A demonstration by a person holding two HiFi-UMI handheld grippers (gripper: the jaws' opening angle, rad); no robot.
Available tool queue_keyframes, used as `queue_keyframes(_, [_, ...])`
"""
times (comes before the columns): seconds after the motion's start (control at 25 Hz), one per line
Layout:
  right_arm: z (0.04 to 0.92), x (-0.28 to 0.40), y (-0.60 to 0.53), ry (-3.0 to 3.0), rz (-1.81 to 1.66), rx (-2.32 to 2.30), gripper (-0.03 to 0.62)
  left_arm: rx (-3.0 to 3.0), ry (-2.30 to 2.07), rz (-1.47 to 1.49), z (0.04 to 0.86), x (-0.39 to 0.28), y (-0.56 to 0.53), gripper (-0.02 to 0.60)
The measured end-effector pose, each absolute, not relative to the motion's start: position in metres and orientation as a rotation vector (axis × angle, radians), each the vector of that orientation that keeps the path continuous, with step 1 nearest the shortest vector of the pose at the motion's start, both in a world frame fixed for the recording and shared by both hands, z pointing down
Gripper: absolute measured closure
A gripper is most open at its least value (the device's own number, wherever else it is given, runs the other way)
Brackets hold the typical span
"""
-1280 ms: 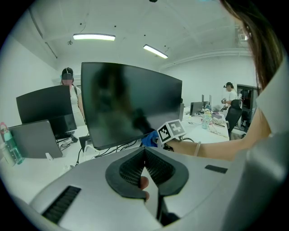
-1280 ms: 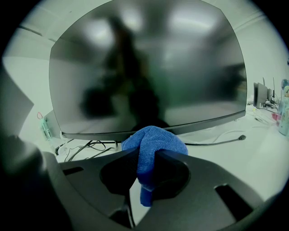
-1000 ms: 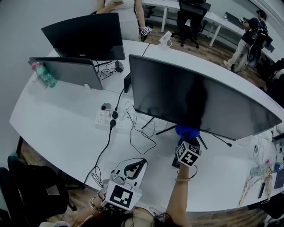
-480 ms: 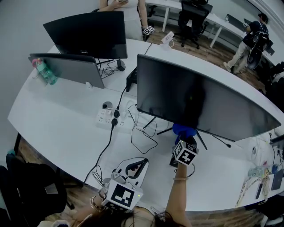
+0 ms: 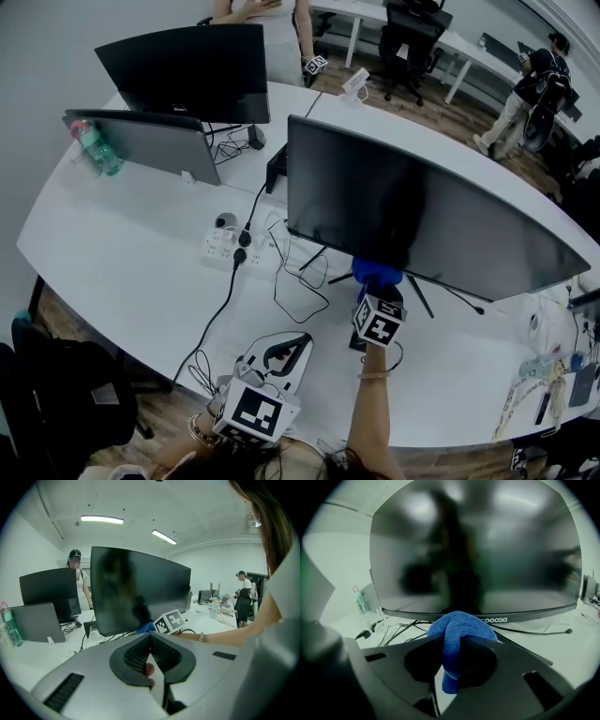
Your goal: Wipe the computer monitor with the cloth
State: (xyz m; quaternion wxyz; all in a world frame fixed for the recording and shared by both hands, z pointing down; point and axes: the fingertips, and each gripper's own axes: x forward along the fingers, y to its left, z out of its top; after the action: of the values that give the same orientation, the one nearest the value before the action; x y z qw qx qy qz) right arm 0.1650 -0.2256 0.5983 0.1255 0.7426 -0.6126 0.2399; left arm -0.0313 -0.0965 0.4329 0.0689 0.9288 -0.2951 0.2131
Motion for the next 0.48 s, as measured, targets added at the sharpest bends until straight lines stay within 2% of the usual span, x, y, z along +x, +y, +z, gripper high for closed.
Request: queue_keyframes(0.48, [0.598, 0.156, -0.231, -1.856, 0.733, 2.073, 0.531, 2.744, -1.009, 0.697, 0.420, -0.019, -0.085, 0.572])
